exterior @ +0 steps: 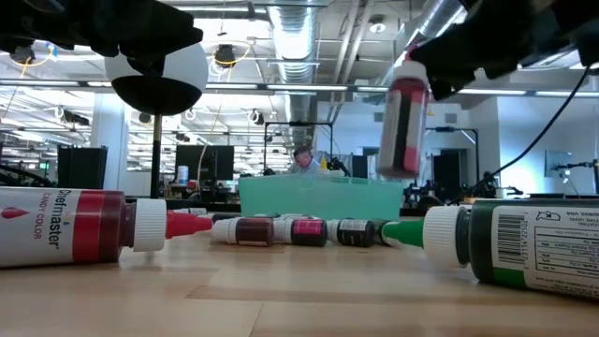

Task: Pick & Place food coloring
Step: Put the right pink food coloring bottle into the green bin

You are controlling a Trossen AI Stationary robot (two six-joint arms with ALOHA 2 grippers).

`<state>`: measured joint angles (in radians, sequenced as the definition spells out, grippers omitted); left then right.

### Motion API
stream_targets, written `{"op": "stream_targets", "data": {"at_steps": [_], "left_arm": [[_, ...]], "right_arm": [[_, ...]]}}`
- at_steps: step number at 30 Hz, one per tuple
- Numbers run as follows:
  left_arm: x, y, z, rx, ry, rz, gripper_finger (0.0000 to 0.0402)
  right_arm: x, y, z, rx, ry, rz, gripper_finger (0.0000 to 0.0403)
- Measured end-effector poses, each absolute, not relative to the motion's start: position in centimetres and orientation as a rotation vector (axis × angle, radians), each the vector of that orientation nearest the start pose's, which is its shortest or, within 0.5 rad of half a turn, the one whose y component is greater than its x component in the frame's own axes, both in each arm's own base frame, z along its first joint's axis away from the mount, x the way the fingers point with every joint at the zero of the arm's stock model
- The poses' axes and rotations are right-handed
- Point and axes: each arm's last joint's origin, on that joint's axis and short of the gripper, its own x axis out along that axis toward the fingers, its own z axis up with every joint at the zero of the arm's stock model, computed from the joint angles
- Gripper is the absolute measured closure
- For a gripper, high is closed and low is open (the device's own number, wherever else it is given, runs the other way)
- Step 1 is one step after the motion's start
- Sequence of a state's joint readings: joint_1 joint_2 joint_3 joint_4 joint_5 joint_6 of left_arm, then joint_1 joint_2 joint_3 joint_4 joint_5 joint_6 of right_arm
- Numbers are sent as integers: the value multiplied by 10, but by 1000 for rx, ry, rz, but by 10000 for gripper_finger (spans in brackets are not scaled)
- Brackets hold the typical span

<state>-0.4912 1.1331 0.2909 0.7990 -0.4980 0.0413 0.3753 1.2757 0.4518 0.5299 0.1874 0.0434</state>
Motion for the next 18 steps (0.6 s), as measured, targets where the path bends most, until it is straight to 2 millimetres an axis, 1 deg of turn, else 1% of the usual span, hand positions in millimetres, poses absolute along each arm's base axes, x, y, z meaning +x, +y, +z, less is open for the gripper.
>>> {"op": "stream_targets", "data": {"at_steps": [4,7,18], "left_arm": [[191,-86,196,62,38,6,283],[191,-86,196,61,38,6,283],[191,-86,196,60,36,15,283]], "right_arm": [[227,68,200,-29,283,114,366],[229,53,208,-36,298,57,367],[247,-3,248,-93,324,-161,366]]}}
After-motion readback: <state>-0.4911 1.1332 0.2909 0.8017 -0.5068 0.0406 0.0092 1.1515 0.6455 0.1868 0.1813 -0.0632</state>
